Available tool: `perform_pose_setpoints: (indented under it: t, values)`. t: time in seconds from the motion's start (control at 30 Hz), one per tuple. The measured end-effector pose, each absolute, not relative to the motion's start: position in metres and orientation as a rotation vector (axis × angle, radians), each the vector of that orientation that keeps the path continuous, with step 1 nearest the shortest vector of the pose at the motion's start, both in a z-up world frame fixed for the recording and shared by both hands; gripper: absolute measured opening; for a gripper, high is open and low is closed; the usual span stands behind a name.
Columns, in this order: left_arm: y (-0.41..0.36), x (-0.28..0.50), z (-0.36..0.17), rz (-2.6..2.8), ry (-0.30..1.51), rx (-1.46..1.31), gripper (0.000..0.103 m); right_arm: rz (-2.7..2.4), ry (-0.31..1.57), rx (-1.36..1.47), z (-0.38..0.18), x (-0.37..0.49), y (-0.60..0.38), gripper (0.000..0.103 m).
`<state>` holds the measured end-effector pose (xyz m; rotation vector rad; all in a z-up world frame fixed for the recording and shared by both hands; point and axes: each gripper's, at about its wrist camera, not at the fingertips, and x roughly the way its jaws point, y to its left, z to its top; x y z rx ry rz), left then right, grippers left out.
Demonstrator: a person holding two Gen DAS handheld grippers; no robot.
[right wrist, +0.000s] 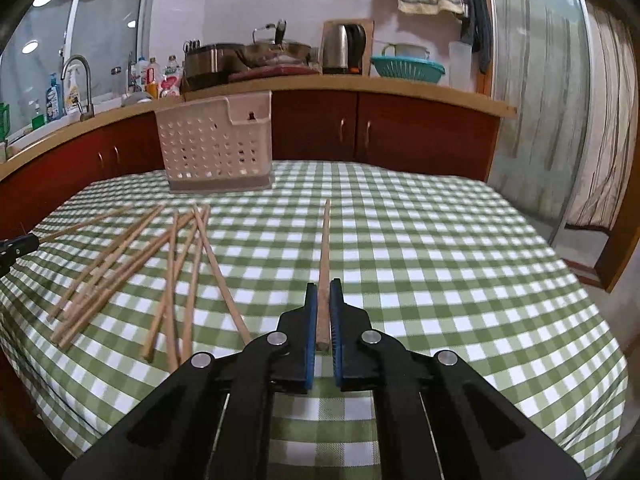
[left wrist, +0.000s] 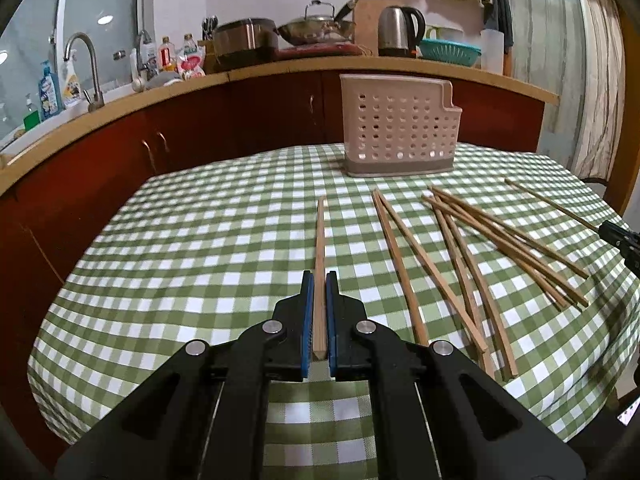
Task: Organize utensils
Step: 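Close the left tool on one chopstick while the right tool grasps another, then lift both held chopsticks and carry them over the plastic utensil basket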
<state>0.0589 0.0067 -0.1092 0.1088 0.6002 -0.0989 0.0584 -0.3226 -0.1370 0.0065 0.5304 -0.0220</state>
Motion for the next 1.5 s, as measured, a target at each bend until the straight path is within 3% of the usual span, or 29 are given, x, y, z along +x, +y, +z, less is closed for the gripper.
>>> perform_pose_setpoints:
  t: [0.67, 1.5]
  values:
    - [0.003, 0.035, -0.047, -0.1, 0.417, 0.092, 0.006, 0.006, 0.331, -0.01, -0.063, 0.032, -0.307, 0.007]
    - [0.013, 0.072, -0.003, -0.097, 0.397, 0.023, 0.006, 0.067, 0.35, 0.039, -0.025, 0.083, -0.306, 0.007]
